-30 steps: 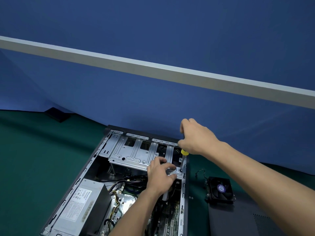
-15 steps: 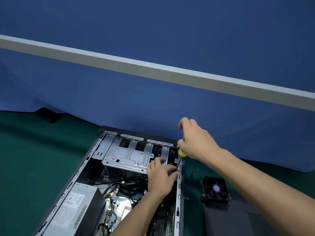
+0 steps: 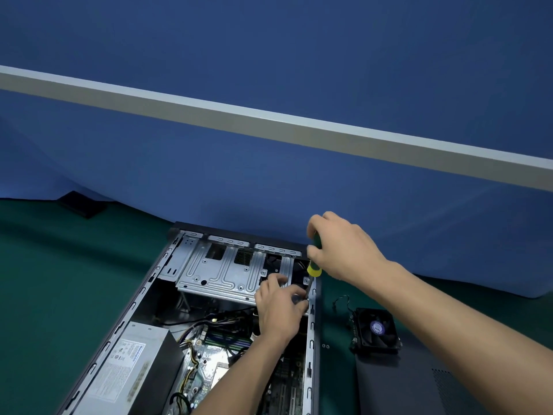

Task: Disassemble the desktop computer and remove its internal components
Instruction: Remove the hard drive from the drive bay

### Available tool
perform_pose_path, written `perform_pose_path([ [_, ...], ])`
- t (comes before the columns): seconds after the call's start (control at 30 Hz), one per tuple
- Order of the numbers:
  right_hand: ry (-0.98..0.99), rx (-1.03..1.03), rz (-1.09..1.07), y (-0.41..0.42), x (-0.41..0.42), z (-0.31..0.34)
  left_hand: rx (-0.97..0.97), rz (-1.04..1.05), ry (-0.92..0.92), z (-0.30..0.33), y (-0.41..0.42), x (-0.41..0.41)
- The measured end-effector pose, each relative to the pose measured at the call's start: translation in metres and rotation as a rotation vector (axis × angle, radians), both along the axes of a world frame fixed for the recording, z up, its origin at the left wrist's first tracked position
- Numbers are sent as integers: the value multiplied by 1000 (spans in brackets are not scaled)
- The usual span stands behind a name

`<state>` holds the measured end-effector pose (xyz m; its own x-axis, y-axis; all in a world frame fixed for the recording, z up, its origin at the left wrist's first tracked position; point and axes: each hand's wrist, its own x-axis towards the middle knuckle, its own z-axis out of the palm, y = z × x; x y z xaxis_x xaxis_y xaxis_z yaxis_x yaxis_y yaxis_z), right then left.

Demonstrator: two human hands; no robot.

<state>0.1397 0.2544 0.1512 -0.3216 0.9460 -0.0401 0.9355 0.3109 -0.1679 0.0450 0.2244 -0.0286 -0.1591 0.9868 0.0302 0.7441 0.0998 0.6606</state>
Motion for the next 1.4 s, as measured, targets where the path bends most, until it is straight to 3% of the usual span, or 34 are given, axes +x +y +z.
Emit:
perform_pose_path([
  [0.27, 281, 243, -139, -2, 36, 2, 82, -41, 236, 5, -1, 6],
  [0.43, 481, 216, -302, -12, 61, -29, 245, -116, 337, 1, -4, 10],
  [0.57, 739, 33, -472, -27, 72, -60, 182, -60, 167, -5, 1, 7],
  [0.67, 751, -36, -540, -41, 76, -81, 161, 35, -11, 1, 0, 11],
  [0.83, 178, -144, -310, -51, 76, -100, 47, 357, -707, 25, -5, 17],
  [0.9, -15, -176, -268, -53, 67, -106, -6, 395, -891, 33, -7, 18],
  [0.97, -78, -239, -292, -55, 58, -114, -79, 363, -994, 43, -12, 20],
  [1.03, 30, -327, -397, -57, 55, -123, -163, 315, -1019, 48, -17, 23],
  [1.17, 546, -412, -593, -63, 63, -138, -296, 234, -956, 53, -30, 24],
  [1.3, 985, -316, -531, -77, 76, -144, -346, 142, -840, 54, -38, 29],
  [1.4, 1095, -325, -477, -82, 79, -147, -387, 118, -859, 57, -38, 36],
])
